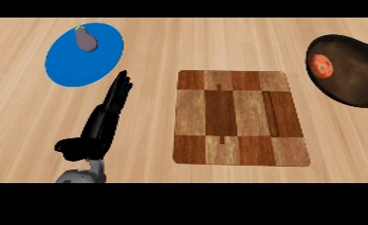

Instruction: Pick the squash from the cutting board and place it in the pan

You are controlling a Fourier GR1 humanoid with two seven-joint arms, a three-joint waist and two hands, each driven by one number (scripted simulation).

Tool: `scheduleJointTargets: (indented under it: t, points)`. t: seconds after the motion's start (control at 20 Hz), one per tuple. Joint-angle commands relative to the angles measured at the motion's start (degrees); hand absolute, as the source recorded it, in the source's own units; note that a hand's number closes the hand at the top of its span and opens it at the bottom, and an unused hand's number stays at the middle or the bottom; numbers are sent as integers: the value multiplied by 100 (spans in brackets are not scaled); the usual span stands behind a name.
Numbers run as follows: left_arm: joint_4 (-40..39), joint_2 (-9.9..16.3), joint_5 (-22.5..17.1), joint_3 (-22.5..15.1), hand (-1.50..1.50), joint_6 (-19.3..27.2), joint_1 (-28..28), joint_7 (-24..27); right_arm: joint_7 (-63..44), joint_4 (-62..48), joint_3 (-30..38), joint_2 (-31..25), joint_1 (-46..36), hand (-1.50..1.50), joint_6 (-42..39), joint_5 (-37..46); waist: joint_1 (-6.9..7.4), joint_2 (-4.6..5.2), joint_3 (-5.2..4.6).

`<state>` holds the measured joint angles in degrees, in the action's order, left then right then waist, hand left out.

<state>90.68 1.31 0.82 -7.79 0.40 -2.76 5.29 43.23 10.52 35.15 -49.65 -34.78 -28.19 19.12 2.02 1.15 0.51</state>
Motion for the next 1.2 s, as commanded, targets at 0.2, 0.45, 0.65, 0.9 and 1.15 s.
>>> scheduleJointTargets:
  t: [0.2, 0.45, 0.65, 0.9, 1.15]
  points:
    - [-13, -48, 40, -38, 0, 34, 3, -32, 1054, 164, -148, -33, 525, -150, -817, -1, -33, -26, -2]
    - [-68, -18, 42, 21, 0, 37, 33, 24, 1181, 290, -287, -159, 654, -150, -901, 15, -60, -38, -8]
    - [171, 4, 39, -64, 0, -16, 231, 9, 1065, 241, -338, -3, 642, -150, -449, 8, 22, -43, -8]
    - [-130, 17, 54, -32, 0, -57, 172, 245, 1212, 260, -465, -52, 733, -150, -347, 60, 1, -22, -7]
    - [-93, -56, 109, -53, 0, 61, 113, 75, 1391, 300, -474, -200, 761, -150, -38, 40, 4, -21, -2]
